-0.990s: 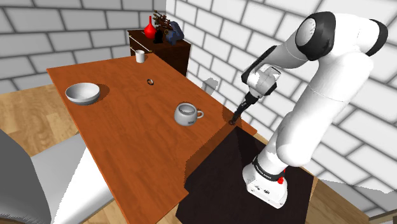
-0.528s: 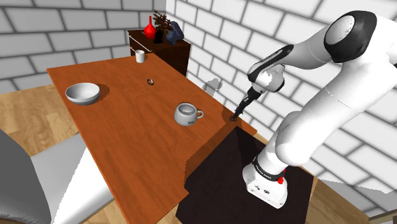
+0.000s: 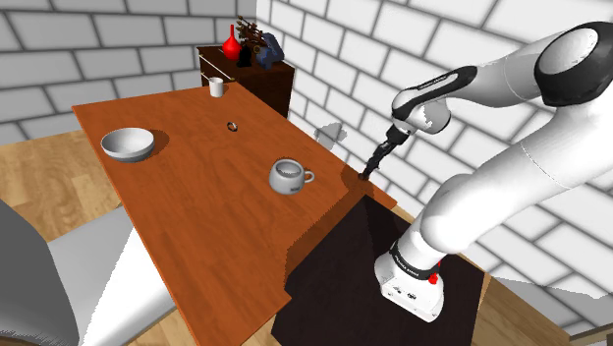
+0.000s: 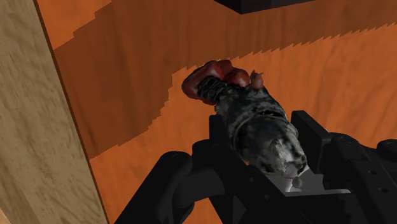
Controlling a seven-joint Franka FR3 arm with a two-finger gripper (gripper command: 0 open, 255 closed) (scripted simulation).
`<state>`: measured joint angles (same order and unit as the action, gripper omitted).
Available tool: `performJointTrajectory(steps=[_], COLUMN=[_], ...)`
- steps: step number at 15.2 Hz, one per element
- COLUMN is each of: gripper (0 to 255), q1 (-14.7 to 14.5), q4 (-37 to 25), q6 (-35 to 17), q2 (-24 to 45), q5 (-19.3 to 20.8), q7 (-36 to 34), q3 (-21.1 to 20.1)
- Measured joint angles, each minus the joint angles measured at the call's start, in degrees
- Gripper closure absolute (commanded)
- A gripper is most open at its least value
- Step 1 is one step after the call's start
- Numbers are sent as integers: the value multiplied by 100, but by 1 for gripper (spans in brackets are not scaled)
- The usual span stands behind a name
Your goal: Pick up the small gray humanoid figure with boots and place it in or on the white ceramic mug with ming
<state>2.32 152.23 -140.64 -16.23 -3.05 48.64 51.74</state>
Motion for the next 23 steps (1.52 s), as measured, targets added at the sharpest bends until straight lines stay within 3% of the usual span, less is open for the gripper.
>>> performJointTrajectory(steps=[6, 8, 16, 23], gripper=[255, 255, 255, 255], q1=[344, 337, -439, -1113], q4=[-151, -209, -542, -1266], q6=[530, 620, 421, 439], q2=[-469, -515, -47, 662], q5=[421, 433, -197, -846], q7=[-411, -533, -1348, -1897], q3=[-354, -456, -1063, -1471])
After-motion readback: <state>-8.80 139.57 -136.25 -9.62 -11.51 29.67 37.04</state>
